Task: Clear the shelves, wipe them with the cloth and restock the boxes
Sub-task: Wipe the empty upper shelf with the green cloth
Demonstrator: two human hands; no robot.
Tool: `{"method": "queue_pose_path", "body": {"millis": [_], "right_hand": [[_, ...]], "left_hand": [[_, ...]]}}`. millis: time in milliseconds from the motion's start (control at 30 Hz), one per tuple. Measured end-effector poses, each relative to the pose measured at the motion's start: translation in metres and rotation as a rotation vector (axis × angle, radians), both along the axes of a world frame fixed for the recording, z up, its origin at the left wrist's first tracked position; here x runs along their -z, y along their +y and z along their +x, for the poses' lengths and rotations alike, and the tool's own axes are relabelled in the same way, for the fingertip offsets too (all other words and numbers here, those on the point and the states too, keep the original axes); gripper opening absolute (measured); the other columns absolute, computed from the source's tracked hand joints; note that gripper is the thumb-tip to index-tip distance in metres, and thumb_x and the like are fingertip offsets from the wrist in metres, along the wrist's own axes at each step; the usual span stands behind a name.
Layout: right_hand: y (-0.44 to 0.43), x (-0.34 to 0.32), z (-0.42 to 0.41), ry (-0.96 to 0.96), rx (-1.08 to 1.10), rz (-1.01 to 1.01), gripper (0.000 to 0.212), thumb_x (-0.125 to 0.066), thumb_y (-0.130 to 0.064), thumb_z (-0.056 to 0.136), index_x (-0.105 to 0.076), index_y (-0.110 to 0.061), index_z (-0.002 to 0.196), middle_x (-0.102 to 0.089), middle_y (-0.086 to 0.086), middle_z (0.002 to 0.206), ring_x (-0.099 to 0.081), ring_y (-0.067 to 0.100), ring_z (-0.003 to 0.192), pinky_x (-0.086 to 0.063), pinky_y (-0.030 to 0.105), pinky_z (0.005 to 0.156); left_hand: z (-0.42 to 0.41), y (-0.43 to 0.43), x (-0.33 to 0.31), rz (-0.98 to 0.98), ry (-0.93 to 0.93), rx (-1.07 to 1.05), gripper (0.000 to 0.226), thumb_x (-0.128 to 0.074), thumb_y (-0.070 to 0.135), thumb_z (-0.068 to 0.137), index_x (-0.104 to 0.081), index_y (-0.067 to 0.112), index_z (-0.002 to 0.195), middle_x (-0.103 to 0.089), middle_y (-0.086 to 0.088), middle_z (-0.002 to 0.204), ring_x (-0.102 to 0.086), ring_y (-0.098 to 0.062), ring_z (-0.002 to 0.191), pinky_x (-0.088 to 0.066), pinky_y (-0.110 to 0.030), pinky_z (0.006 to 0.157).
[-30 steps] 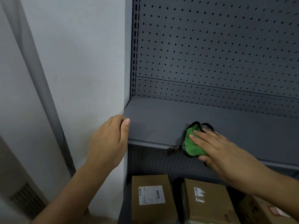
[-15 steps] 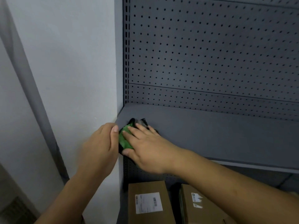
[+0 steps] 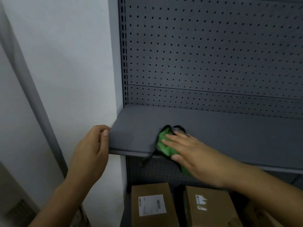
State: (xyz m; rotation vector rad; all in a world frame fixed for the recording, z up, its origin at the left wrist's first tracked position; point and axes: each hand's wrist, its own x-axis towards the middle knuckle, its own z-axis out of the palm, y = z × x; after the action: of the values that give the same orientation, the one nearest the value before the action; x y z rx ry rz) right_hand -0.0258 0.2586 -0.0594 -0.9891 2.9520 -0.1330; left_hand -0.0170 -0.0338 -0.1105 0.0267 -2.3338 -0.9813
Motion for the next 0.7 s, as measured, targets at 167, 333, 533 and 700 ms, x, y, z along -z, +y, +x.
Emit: {"method": "queue_pose_path", "body": {"millis": [167,333,533,700], "right_hand": [[0.054,-0.016,-0.022,-0.190,0.207,-0.104,0.047,-0.023,-0.053,0.097,-0.007,-0.059,0.141,0.000,-0.031,0.157,0.013,-0.013,0.142,0.012,-0.002,0.102],[0.047,-0.026,-0.088,-0.200,0.356,-0.015,0.055,-0.031,-0.038,0.109,-0.020,-0.024,0.161,-0.017,-0.003,0.168,-0.012,0.011,0.154,-0.010,0.018,0.116],[-0.035,-0.023,-0.163,-0.123,0.300,-0.005,0.050,-0.032,-0.032,0.111,-0.030,-0.019,0.159,-0.037,0.008,0.160,-0.041,0.027,0.142,-0.030,0.032,0.115],[-0.105,-0.023,-0.190,-0.143,0.258,0.026,0.039,-0.028,-0.037,0.111,-0.050,-0.020,0.139,-0.055,0.010,0.119,-0.051,0.026,0.109,-0.035,0.048,0.113]], "left_hand": [[0.006,-0.014,0.009,0.060,-0.045,-0.047,0.011,-0.041,0.030,0.105,-0.052,0.032,0.110,-0.059,0.018,0.086,-0.058,-0.001,0.079,-0.042,-0.019,0.065],[0.023,-0.029,0.019,0.063,-0.085,-0.065,0.013,-0.040,0.036,0.104,-0.052,0.036,0.108,-0.061,0.019,0.086,-0.058,0.002,0.077,-0.045,-0.021,0.063],[0.042,-0.049,0.030,0.067,-0.240,-0.114,0.050,-0.023,0.065,0.089,-0.052,0.038,0.119,-0.062,0.020,0.102,-0.061,-0.006,0.096,-0.055,-0.040,0.084],[0.050,-0.063,0.041,0.060,-0.301,-0.154,0.030,-0.035,0.054,0.099,-0.050,0.040,0.120,-0.058,0.024,0.102,-0.058,-0.001,0.095,-0.055,-0.037,0.085]]}}
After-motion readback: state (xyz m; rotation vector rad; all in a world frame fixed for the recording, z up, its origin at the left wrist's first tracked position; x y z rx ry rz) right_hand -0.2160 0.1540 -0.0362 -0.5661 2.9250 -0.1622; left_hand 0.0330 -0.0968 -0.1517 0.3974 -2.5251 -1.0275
